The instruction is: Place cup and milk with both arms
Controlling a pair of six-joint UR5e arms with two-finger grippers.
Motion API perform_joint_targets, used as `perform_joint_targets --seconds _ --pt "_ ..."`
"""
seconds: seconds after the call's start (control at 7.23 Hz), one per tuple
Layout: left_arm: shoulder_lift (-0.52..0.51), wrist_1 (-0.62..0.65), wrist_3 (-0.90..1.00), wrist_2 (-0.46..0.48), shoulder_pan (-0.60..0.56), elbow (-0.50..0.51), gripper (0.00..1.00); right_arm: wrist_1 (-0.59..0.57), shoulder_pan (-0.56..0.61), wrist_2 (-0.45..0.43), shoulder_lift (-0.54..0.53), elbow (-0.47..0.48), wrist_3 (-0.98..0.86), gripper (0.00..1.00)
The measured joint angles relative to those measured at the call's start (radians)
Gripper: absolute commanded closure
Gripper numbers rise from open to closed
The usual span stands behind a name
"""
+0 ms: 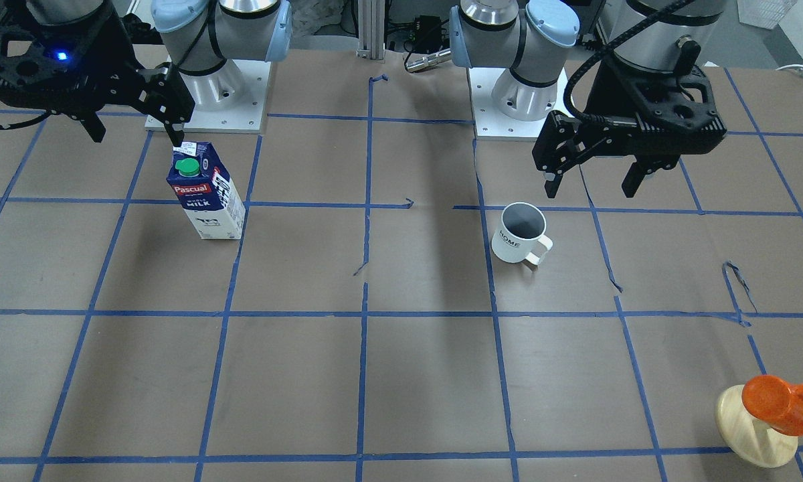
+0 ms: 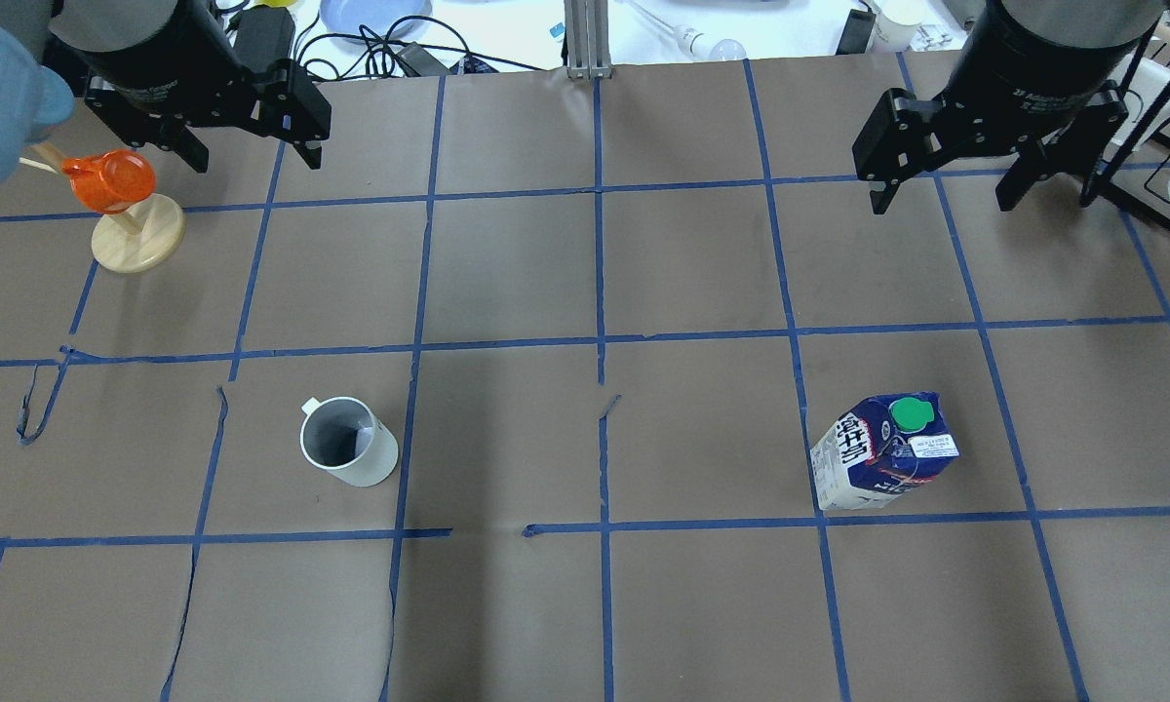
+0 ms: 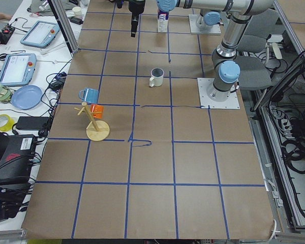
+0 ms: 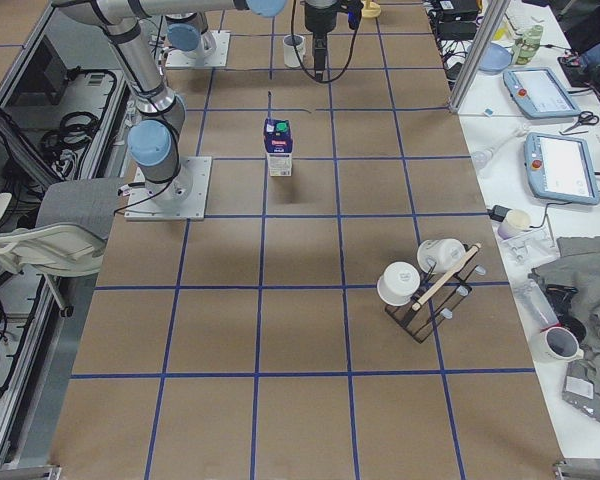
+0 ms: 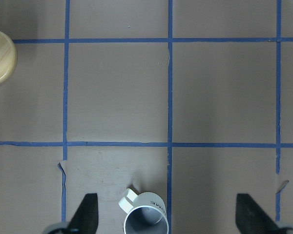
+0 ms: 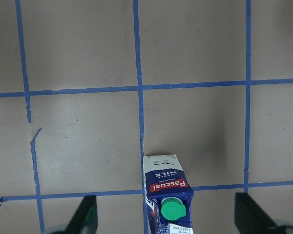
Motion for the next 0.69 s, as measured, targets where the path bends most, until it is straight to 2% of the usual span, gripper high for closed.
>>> perform_joint_targets --seconds 0.69 --pt "0.006 -0.029 0.000 -0.002 0.000 0.000 0.00 0.003 0.000 -0.001 0.000 0.002 -0.004 0.00"
